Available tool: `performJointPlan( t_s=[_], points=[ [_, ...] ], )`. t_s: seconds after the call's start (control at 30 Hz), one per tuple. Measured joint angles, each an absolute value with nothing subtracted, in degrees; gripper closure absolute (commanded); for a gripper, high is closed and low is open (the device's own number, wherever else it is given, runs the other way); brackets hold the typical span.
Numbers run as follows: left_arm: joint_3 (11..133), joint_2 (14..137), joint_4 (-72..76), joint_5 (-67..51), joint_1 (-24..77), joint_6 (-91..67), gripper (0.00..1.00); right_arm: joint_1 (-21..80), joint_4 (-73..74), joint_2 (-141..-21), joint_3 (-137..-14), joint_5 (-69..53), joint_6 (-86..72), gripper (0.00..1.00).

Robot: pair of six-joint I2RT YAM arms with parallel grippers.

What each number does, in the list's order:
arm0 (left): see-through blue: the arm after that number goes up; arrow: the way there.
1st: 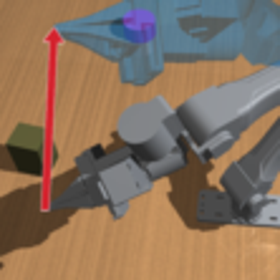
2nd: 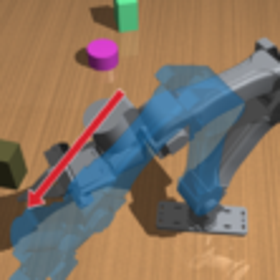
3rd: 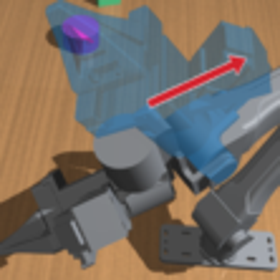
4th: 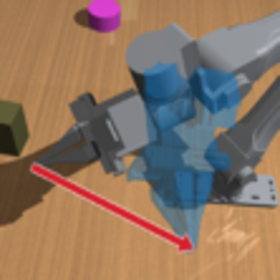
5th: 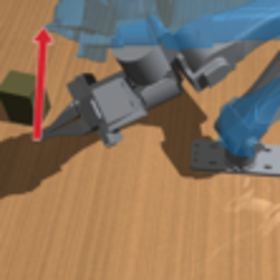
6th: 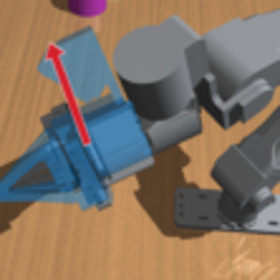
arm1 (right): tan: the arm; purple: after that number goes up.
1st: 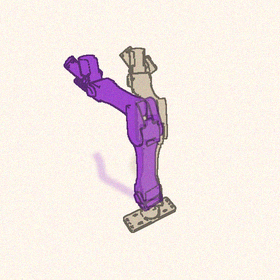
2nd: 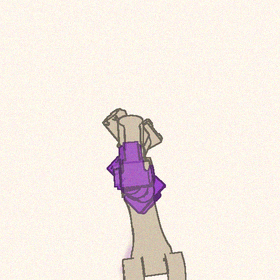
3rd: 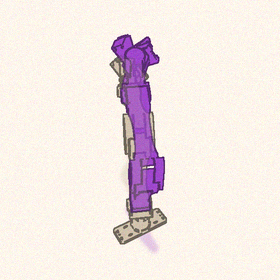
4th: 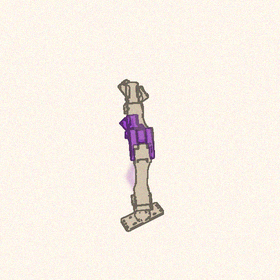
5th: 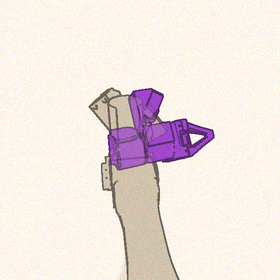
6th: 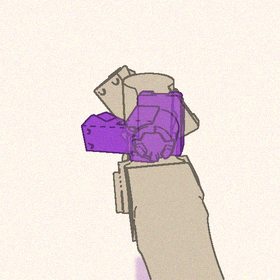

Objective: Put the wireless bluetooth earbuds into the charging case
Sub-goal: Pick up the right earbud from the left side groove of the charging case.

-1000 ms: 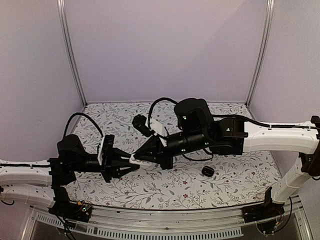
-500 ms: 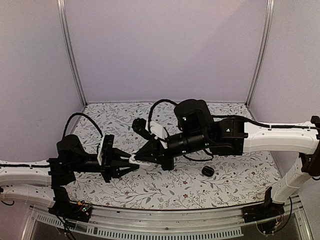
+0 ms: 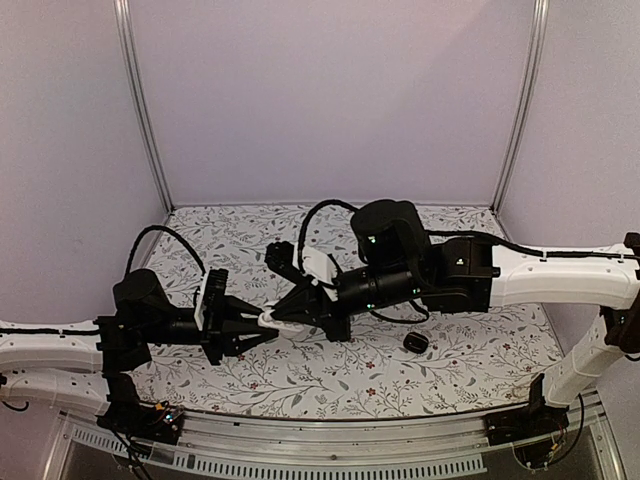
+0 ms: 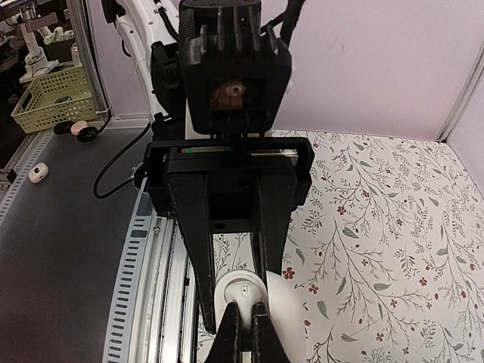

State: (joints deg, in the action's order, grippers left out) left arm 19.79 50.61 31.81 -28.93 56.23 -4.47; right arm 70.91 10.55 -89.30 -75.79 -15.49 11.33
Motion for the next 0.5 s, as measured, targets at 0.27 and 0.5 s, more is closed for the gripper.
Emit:
performJointPlan(
  t_s=[0.27,0.5],
  points=[
    [19.77,50.61,31.77,-29.43,56.23,-4.47,1.0,71.24,10.74,-89.3,-75.79,-15.49,12.78,1.0],
    [19.77,50.65,32.01,-29.56,56.23,-4.45,1.0,71.24,9.96,-89.3,-75.66,-15.64,11.97,1.0]
  ],
)
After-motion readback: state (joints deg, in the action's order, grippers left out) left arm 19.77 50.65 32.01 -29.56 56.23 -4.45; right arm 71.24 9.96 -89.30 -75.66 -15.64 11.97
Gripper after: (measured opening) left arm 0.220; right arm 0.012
